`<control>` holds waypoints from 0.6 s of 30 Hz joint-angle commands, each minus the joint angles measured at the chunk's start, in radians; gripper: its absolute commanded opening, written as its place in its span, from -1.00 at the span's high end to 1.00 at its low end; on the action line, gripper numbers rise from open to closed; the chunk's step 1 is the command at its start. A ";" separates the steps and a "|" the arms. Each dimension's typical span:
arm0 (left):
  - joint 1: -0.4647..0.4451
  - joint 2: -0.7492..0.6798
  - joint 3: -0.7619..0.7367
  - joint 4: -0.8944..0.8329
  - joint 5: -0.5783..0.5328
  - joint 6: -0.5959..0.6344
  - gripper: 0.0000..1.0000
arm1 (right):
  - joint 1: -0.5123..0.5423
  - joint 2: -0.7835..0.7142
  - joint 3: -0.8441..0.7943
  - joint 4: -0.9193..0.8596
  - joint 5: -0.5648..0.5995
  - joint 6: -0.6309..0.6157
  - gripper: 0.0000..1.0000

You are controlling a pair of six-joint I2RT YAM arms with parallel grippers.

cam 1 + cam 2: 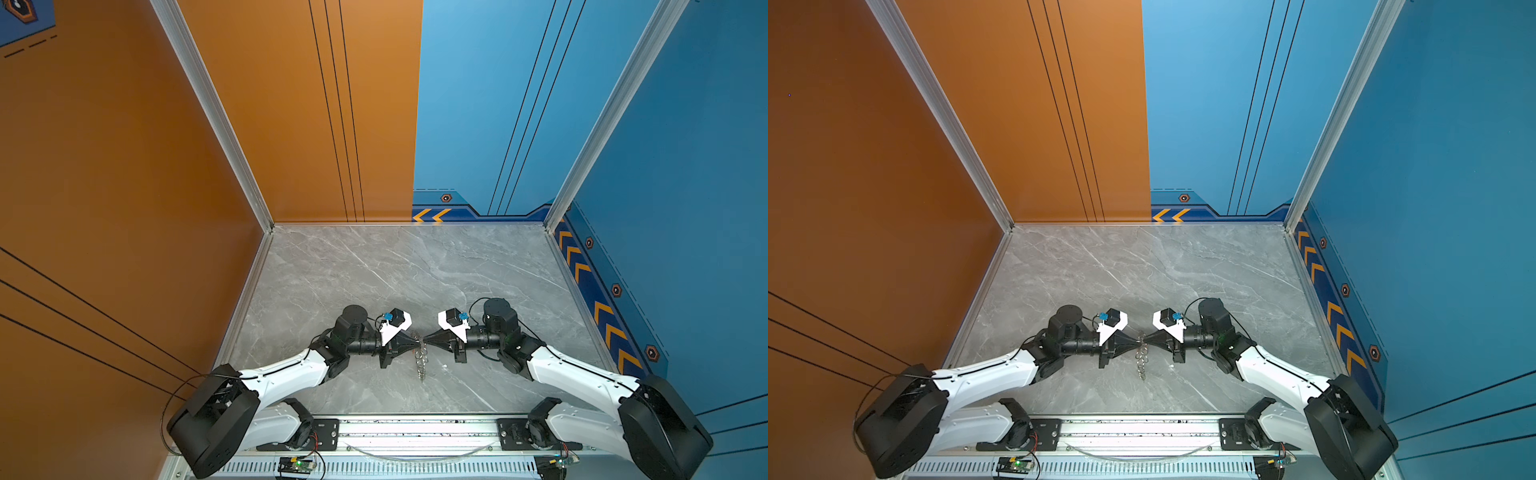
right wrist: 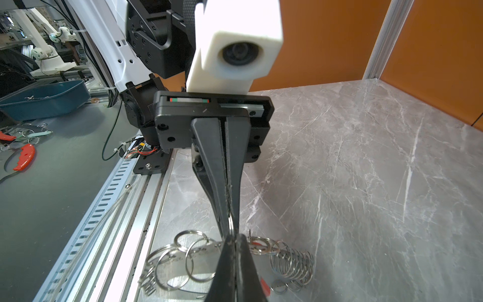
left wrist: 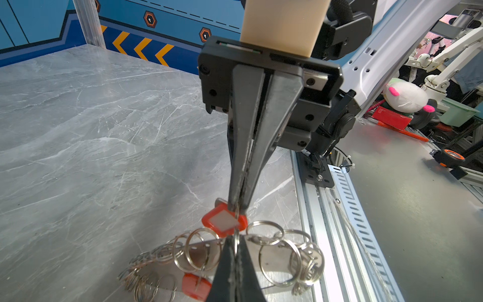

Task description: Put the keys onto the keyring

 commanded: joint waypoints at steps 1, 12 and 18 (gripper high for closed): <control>-0.009 0.005 0.020 -0.008 0.041 -0.005 1.00 | 0.010 0.012 0.037 0.003 -0.041 -0.016 1.00; -0.011 0.013 0.023 -0.009 0.054 -0.005 1.00 | 0.019 0.032 0.044 0.007 -0.032 -0.027 1.00; -0.011 0.017 0.026 -0.011 0.063 -0.007 1.00 | 0.022 0.035 0.043 0.004 -0.027 -0.045 1.00</control>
